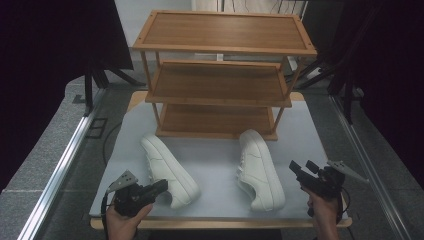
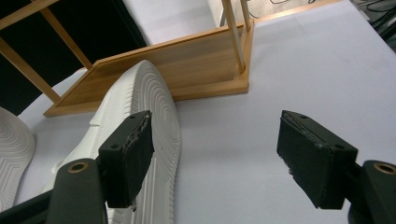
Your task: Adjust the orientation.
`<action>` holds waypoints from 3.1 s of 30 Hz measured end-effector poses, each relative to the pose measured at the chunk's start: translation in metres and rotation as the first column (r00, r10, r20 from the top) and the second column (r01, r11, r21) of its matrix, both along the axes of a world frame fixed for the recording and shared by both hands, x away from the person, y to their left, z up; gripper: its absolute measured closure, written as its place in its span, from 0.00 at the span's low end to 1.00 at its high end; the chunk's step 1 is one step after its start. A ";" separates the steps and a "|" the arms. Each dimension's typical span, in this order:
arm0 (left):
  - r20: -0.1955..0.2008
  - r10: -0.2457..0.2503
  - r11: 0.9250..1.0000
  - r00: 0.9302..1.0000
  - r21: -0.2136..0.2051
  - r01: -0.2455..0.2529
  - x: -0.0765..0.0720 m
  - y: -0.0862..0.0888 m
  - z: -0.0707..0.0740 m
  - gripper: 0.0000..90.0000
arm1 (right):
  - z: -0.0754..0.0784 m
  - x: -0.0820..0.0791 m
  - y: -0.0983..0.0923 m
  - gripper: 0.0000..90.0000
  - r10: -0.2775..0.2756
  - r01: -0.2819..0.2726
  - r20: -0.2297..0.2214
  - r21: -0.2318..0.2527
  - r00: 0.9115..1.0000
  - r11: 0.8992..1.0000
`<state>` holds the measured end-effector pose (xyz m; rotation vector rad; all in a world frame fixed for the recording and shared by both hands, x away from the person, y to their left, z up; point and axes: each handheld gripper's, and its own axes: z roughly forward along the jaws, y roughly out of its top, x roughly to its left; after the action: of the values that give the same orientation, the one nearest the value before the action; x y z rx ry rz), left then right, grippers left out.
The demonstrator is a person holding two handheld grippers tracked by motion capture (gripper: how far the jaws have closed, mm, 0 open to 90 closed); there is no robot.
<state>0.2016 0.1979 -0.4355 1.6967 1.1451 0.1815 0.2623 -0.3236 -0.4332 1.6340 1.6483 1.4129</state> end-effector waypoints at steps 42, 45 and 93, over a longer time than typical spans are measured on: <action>-0.049 -0.059 0.996 0.997 0.066 0.062 0.022 -0.030 -0.021 0.95 | 0.002 -0.003 -0.005 0.31 -0.027 0.027 0.000 -0.003 1.000 1.000; -0.039 -0.066 0.995 0.997 0.069 0.068 0.027 -0.035 -0.018 0.95 | 0.002 -0.003 -0.006 0.31 -0.032 0.032 -0.002 0.001 0.999 0.999; -0.021 -0.146 0.971 0.989 0.189 0.148 0.083 -0.096 -0.022 0.98 | -0.005 -0.004 -0.006 0.31 -0.039 0.039 -0.024 -0.022 0.999 0.999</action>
<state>0.2849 0.1021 -0.4572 1.9446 1.0277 0.1975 0.2581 -0.3298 -0.4378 1.6693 1.6306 1.3571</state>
